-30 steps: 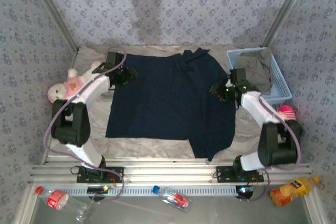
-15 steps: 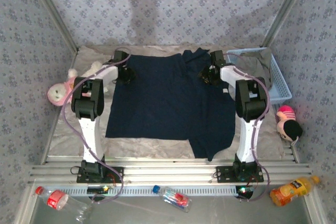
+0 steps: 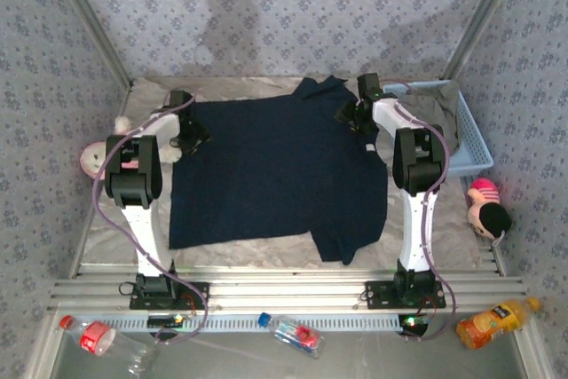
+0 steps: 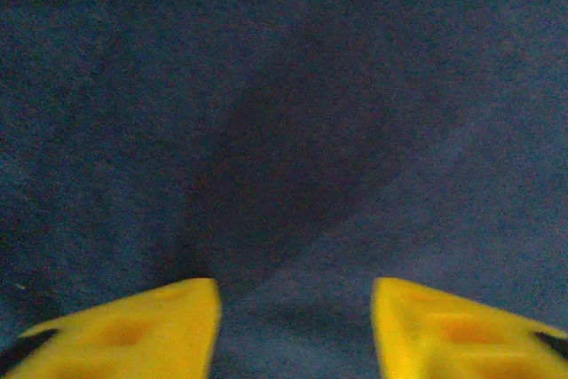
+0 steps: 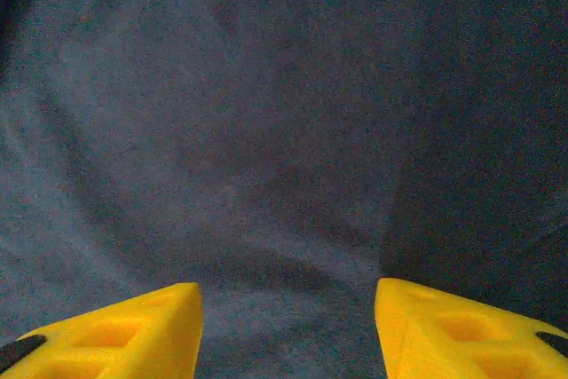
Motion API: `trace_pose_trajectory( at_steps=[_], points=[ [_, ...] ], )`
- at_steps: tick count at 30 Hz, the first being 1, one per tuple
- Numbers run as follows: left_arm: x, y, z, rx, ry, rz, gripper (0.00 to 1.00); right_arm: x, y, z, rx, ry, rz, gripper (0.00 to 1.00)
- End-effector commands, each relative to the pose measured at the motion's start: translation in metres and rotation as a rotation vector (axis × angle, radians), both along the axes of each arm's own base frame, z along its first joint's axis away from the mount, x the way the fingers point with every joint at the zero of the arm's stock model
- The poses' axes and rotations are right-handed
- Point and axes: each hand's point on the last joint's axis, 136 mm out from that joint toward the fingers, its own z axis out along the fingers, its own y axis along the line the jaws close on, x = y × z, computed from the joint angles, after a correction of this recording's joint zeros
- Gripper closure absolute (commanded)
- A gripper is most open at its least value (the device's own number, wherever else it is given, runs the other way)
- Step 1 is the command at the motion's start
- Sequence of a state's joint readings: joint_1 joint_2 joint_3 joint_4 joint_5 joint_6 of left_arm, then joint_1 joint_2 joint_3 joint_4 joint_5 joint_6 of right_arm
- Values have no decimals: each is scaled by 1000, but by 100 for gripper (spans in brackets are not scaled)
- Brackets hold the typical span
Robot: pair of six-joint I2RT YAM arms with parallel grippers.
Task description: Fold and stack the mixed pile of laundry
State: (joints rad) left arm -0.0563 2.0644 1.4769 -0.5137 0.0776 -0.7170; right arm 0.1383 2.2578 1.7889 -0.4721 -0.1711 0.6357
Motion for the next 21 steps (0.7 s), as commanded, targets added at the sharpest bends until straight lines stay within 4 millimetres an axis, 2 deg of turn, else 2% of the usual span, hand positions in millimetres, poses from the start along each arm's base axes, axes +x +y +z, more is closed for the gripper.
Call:
trace_pose_trajectory(
  at_steps=[1, 2, 4, 7, 10, 11, 14, 17, 21],
  points=[
    [-21, -15, 33, 24, 34, -85, 35, -9, 1, 46, -67, -63, 75, 43],
    [-19, -21, 48, 38, -2, -116, 32, -19, 2, 53, -81, -64, 89, 43],
    [-31, -32, 66, 58, -11, -168, 28, -42, 4, 59, -106, -54, 126, 42],
    [-48, -48, 72, 44, -23, -203, 27, -81, 9, 56, -123, -15, 162, 42],
    [-74, -60, 55, 1, 29, -204, 27, -114, 19, 46, -120, 28, 199, 43],
    [-76, -63, 51, -4, 19, -200, 28, -124, 22, 40, -124, 46, 208, 43],
    [-96, -65, 27, -7, 74, -182, 28, -142, 30, 25, -121, 90, 219, 43],
    [-107, -67, 9, -15, 117, -176, 28, -150, 35, 6, -125, 143, 212, 43],
    [-102, -62, -7, 21, 145, -169, 29, -142, 36, -15, -111, 181, 179, 44]
  ],
)
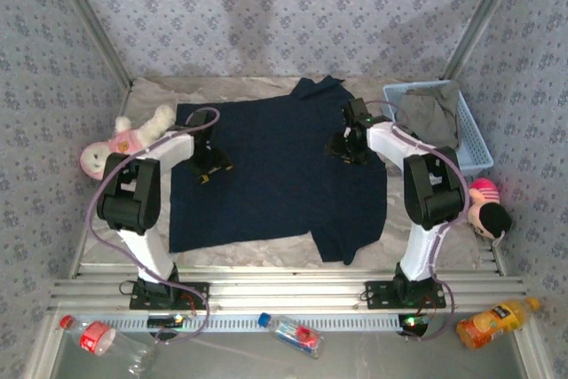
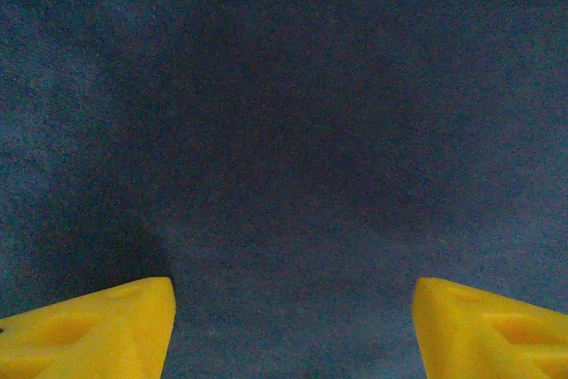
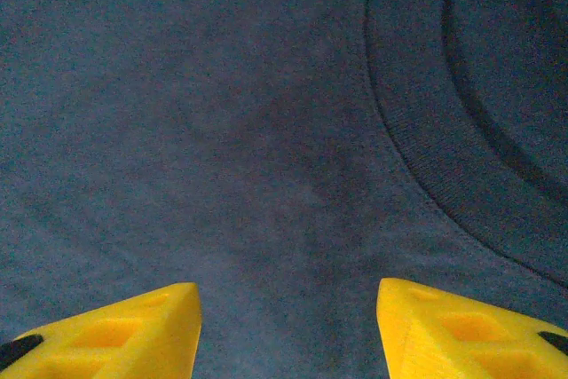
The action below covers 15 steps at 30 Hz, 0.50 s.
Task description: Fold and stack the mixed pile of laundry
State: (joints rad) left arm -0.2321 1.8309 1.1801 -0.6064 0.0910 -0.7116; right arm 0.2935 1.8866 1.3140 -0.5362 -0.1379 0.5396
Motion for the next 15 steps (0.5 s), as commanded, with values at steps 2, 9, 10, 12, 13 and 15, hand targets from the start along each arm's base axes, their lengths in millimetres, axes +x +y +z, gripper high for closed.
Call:
trace_pose_trajectory(
  at_steps=[2, 9, 10, 12, 13, 15],
  points=[
    [20, 1, -9, 35, -5, 11, 28, 15, -10, -25, -36, 50, -70, 44],
    [85, 8, -17, 72, -20, 20, 29, 87, -23, -36, 0, 19, -145, 45],
    [92, 10, -17, 75, -5, 21, 29, 101, -23, -32, 9, 0, -144, 45],
    [110, 10, -12, 68, -10, 14, 29, 129, -19, -18, 9, -65, -117, 45],
    [118, 8, -6, 59, -17, 6, 28, 135, -18, -9, -4, -72, -98, 45],
    [131, 5, 10, 61, -45, -22, 28, 149, -17, 13, -4, -112, -73, 44]
  ],
)
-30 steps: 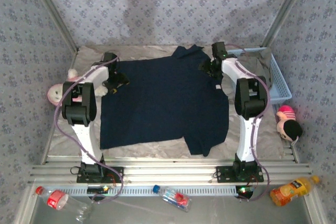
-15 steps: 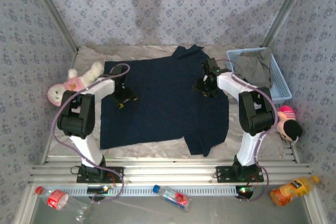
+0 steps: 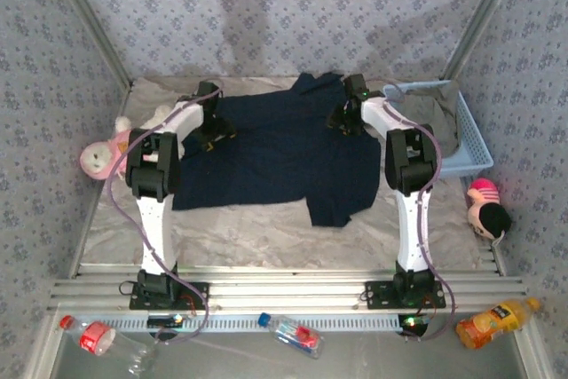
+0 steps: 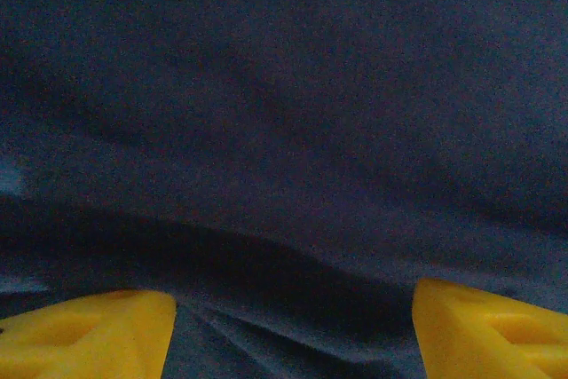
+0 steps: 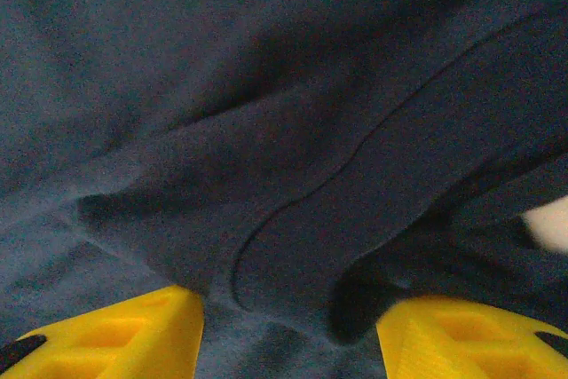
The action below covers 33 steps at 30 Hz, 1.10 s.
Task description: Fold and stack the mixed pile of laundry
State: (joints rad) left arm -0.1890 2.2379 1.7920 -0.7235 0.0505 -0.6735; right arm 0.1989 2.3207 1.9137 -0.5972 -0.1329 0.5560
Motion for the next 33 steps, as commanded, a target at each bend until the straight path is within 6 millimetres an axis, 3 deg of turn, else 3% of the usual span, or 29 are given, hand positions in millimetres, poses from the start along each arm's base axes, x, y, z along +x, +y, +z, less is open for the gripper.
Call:
trace_pose_trajectory(
  at_steps=[1, 3, 6, 10, 12, 15, 20, 24, 28, 33],
  points=[
    [2, 7, 15, 35, 33, -49, 27, 11, -2, 33, -31, -37, 49, 43],
    [5, 4, 34, 28, -1, -75, 24, 10, -2, 59, -32, -84, 60, 42],
    [4, -2, 67, 16, -60, -112, 20, -9, -5, 88, -24, -118, 83, 39],
    [-17, -20, 107, 14, -125, -189, 9, -62, -16, 111, -28, -97, 108, 35],
    [-33, -35, 124, 13, -159, -239, 9, -90, -24, 115, -33, -80, 104, 35],
    [-67, -66, 133, -11, -190, -315, 9, -144, -38, 106, -25, -24, 95, 34],
    [-131, -128, 119, -60, -210, -430, 11, -227, -54, 71, -5, 77, 72, 36],
    [-176, -175, 90, -95, -200, -501, 17, -271, -61, 44, 26, 125, 35, 38],
    [-212, -217, 62, -102, -145, -619, 32, -286, -59, 28, 94, 113, 4, 41],
    [-238, -257, 36, -36, -92, -777, 37, -274, -59, 13, 129, 69, -31, 46]
  ],
)
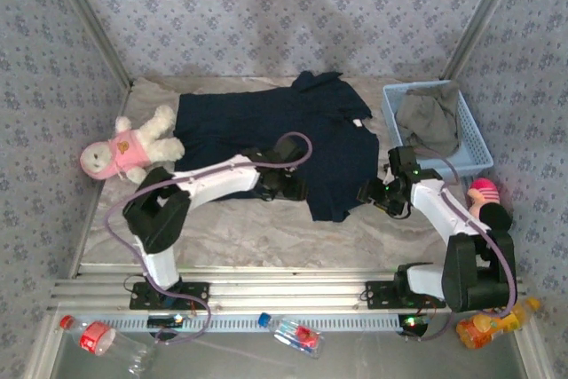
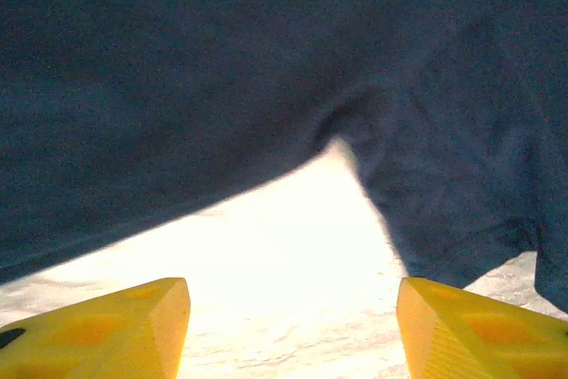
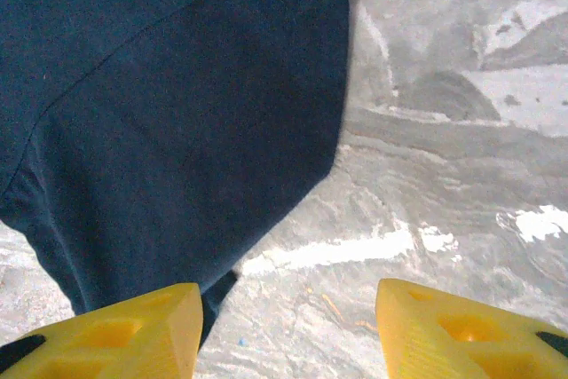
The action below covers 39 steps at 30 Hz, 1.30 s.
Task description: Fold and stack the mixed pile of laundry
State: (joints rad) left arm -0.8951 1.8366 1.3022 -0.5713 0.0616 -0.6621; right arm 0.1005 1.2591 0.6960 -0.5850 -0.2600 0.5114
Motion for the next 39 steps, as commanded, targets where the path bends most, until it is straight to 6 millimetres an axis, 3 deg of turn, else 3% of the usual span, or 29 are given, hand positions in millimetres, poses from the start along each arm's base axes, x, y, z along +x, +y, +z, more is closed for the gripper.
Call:
trace_pose_trajectory(
  at_steps=[1, 5, 11, 13, 16, 18, 21, 25, 28, 29, 31, 33, 36, 39],
  points=[
    [2, -31, 3, -1, -38, -72, 37, 23, 4, -2, 48, -73, -34, 47],
    [-1, -47, -10, 43, -18, -133, 41, 40, 8, -15, 68, -62, -40, 55],
    [-10, -46, -39, 99, 61, -157, 57, 46, 7, -33, 50, -8, -50, 68],
    [-10, -45, -48, 115, 70, -159, 61, 43, 7, -37, 41, 8, -52, 75],
    [-11, -33, -62, 196, 95, -158, 77, 38, 4, -34, 30, 19, -54, 92],
    [-8, -27, -68, 240, 99, -146, 85, 33, 1, -25, 17, 19, -51, 99],
    [-2, -18, -67, 269, 90, -120, 100, 20, 0, 0, 11, 29, -33, 100],
    [4, -12, -56, 252, 66, -99, 100, 7, -4, 46, 6, -3, -32, 100],
    [3, -14, -51, 232, 65, -111, 100, 14, -10, 67, 7, -45, -57, 100],
    [2, -16, -50, 226, 69, -117, 99, 20, -10, 66, 9, -51, -59, 91],
    [0, -18, -51, 219, 77, -123, 93, 32, -7, 56, 15, -31, -44, 59],
    [-3, -18, -51, 218, 87, -128, 83, 41, -11, 43, -52, 7, 22, 40],
    [-7, -17, -42, 215, 102, -136, 65, 41, -23, 36, -182, 37, 36, 36],
    [-9, -15, -16, 193, 90, -131, 53, 31, -23, 41, -232, 4, 42, 37]
  ],
)
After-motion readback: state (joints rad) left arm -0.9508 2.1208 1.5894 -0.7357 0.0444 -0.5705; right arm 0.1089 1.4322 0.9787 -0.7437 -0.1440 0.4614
